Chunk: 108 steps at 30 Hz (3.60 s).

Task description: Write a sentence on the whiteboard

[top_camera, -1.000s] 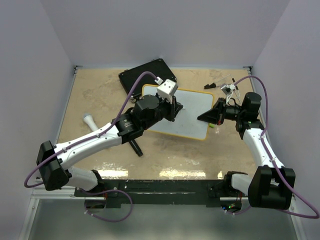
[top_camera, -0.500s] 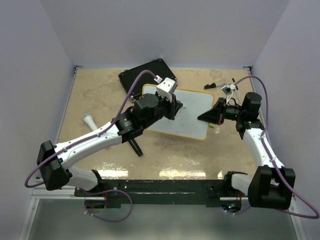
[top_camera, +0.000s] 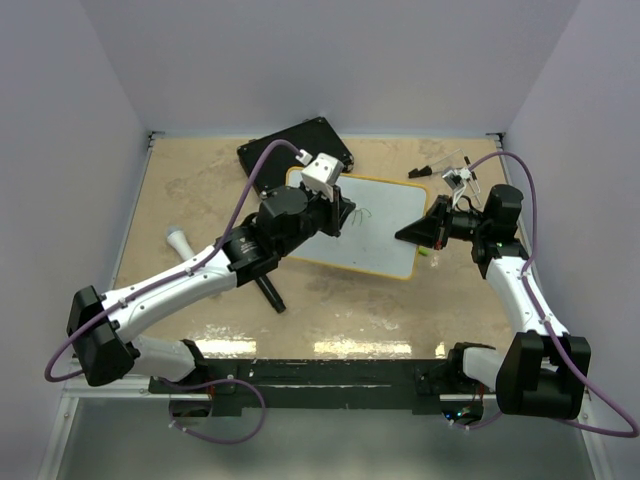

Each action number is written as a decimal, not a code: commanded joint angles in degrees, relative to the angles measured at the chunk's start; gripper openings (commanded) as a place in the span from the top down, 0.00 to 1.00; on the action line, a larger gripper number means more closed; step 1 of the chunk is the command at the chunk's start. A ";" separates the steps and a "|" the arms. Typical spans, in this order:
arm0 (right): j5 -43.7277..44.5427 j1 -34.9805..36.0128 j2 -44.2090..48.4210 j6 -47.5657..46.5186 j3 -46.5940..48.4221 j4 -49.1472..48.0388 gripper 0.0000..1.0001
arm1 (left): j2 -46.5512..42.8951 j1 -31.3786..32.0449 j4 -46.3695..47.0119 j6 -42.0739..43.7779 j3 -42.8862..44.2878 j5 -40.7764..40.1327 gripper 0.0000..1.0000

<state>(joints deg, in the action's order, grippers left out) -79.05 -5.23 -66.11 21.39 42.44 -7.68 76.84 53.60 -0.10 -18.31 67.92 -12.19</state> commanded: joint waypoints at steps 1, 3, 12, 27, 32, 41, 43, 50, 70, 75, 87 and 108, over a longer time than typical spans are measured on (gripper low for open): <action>-3.57 0.05 1.33 -0.38 2.74 -2.43 1.00 | -1.60 -0.61 1.15 0.11 -1.21 0.40 1.00; -3.57 0.05 1.33 -0.29 2.74 -2.42 1.00 | -1.60 -0.61 1.07 -0.15 -1.56 1.11 1.00; -3.48 -0.04 1.24 -0.64 2.92 -2.16 1.00 | -0.81 -0.52 2.21 -0.77 -2.00 5.41 1.00; -3.48 -0.04 1.33 -1.61 3.18 -1.11 1.00 | 1.73 -0.61 2.29 -1.29 -0.25 8.23 1.00; -3.48 0.05 1.33 -1.52 3.18 -1.11 1.00 | 3.23 -0.61 2.65 -1.29 1.16 8.93 1.00; -3.57 0.05 1.24 -1.61 3.36 -1.02 1.00 | -0.98 -0.52 2.91 -2.00 1.08 10.34 1.00; -3.48 0.05 1.24 -1.61 3.27 -1.11 1.00 | -2.91 -0.52 2.82 -2.26 0.55 9.99 1.00; -3.40 0.05 1.51 -1.70 3.27 -1.02 1.00 | -3.89 -0.69 0.72 -1.38 0.37 7.09 1.00; -3.40 0.05 1.42 -1.70 3.35 -0.84 1.00 | 0.33 -0.69 -2.54 0.11 2.48 4.80 1.00; -3.40 0.05 1.33 -1.79 3.36 -0.84 1.00 | 0.51 -0.69 -2.19 0.29 2.74 4.98 1.00; -3.40 0.05 1.24 -1.79 3.36 -0.84 1.00 | 0.86 -0.69 -1.75 0.38 3.36 4.80 1.00; -3.48 0.05 1.59 -1.70 3.18 -0.84 1.00 | 3.32 -0.69 -0.78 0.02 5.38 6.21 1.00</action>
<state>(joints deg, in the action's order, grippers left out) -78.87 -5.32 -66.11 19.84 42.44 -6.79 79.53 53.25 -3.46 -18.90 70.63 -5.93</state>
